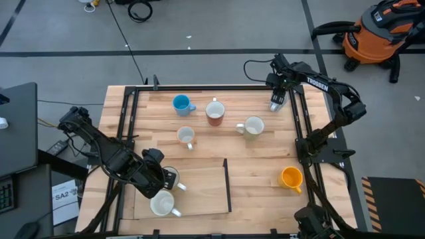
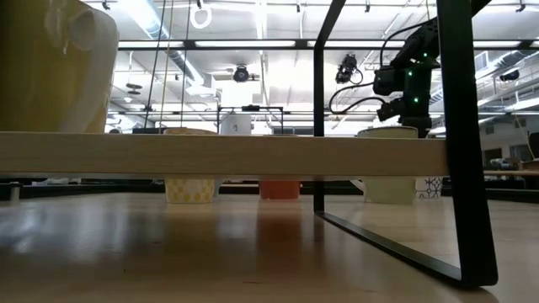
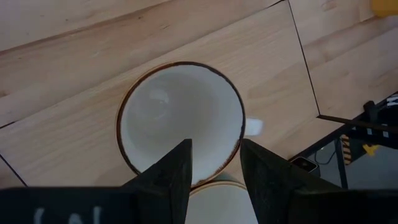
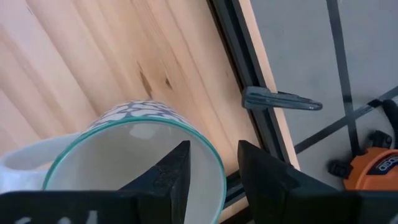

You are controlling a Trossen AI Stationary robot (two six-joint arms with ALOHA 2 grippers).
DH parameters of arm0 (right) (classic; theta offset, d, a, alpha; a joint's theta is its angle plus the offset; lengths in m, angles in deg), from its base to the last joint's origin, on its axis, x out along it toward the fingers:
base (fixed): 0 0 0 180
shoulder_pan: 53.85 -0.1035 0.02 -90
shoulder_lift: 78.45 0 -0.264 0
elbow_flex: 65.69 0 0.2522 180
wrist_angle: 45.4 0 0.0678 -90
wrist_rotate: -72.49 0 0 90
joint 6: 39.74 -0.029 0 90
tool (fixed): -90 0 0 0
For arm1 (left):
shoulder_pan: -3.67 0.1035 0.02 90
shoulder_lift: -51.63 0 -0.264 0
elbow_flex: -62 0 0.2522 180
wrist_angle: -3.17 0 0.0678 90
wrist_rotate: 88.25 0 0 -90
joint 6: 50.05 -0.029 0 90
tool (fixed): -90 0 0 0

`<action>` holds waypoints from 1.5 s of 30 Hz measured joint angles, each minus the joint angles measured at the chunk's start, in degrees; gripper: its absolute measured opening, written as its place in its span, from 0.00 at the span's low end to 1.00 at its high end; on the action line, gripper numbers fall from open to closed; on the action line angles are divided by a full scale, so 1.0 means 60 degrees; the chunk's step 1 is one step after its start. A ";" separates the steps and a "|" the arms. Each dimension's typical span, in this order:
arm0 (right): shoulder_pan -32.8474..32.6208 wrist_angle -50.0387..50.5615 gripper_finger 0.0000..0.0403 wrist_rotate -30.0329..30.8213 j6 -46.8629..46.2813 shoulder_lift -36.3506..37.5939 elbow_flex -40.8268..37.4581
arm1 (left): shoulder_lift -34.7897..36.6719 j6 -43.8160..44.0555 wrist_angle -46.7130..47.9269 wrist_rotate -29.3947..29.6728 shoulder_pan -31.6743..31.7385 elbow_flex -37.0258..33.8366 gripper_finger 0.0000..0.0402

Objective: Place coffee mugs
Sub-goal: Put the blue patterned mug on the shelf

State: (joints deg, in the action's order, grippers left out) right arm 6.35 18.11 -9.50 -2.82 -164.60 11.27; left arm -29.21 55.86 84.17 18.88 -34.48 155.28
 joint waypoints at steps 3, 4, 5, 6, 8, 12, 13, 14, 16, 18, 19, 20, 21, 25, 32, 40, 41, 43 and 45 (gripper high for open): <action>0.0000 0.0016 0.32 -0.0016 -0.0047 0.0000 0.0000 | 0.0000 0.0001 0.0000 0.0000 0.0000 0.0000 0.35; 0.0000 0.0017 0.30 -0.0019 -0.0047 0.0003 0.0000 | 0.0000 0.0003 0.0000 0.0001 0.0000 0.0000 0.35; 0.0000 0.0020 0.29 -0.0022 -0.0047 0.0000 0.0000 | 0.0000 0.0003 0.0000 0.0002 0.0000 0.0000 0.35; 0.0000 0.0022 0.27 -0.0022 -0.0047 0.0000 0.0000 | 0.0000 0.0003 0.0000 0.0002 0.0000 0.0000 0.35; 0.0000 0.0038 0.22 -0.0029 -0.0047 0.0000 0.0000 | 0.0000 0.0002 0.0000 0.0002 0.0000 0.0000 0.35; 0.0000 0.0062 0.11 -0.0049 -0.0047 0.0011 0.0000 | 0.0000 0.0002 0.0000 0.0002 0.0000 0.0000 0.35; 0.0000 0.0063 0.08 -0.0104 -0.0071 0.0020 0.0000 | 0.0000 0.0003 0.0000 0.0002 0.0000 0.0000 0.35; 0.0000 0.0046 0.06 -0.0193 -0.0073 0.0029 0.0007 | 0.0000 0.0003 0.0000 0.0002 0.0000 0.0000 0.35; -0.0008 0.0049 0.03 -0.0261 -0.0069 0.0034 0.0015 | 0.0000 -0.0015 0.0004 0.0002 0.0000 0.0000 0.35; -0.0040 0.0060 0.03 -0.0258 -0.0035 0.0036 0.0015 | 0.0000 -0.0015 0.0008 0.0002 0.0000 0.0000 0.35; -0.0080 0.0067 0.04 -0.0222 0.0026 0.0033 0.0015 | 0.0000 -0.0016 0.0011 0.0002 0.0000 0.0000 0.35; -0.0126 0.0099 0.04 -0.0136 0.0067 0.0033 0.0018 | 0.0000 -0.0018 0.0012 0.0002 0.0000 0.0000 0.35; -0.0180 0.0150 0.05 0.0021 0.0083 0.0034 0.0025 | 0.0000 -0.0018 0.0015 0.0002 0.0000 0.0000 0.35; -0.0454 0.0670 0.03 0.0649 0.0126 0.0018 0.0325 | 0.0000 -0.0047 0.0042 0.0002 0.0000 0.0000 0.35; -0.0992 0.1786 0.03 0.1025 0.0135 0.0000 0.1514 | 0.0000 -0.0340 0.0047 0.0075 -0.0002 0.0000 0.35; -0.1713 0.3157 0.03 0.1183 0.0131 0.0000 0.3294 | 0.0000 -0.0375 0.0047 0.0151 0.0000 0.0000 0.35; -0.1821 0.3338 0.03 0.1227 0.0118 0.0000 0.3566 | 0.0000 -0.0372 0.0047 0.0151 -0.0001 0.0000 0.35; -0.2061 0.3631 0.02 0.1249 0.0097 0.0000 0.4114 | 0.0000 -0.0372 0.0049 0.0154 0.0000 0.0000 0.35; -0.2353 0.3849 0.02 0.1244 0.0095 0.0000 0.4639 | 0.0000 -0.0372 0.0051 0.0151 0.0000 0.0000 0.35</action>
State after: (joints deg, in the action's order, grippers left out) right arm -7.77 41.20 -2.04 -2.25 -164.60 39.11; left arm -29.21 53.63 84.48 19.79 -34.48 155.28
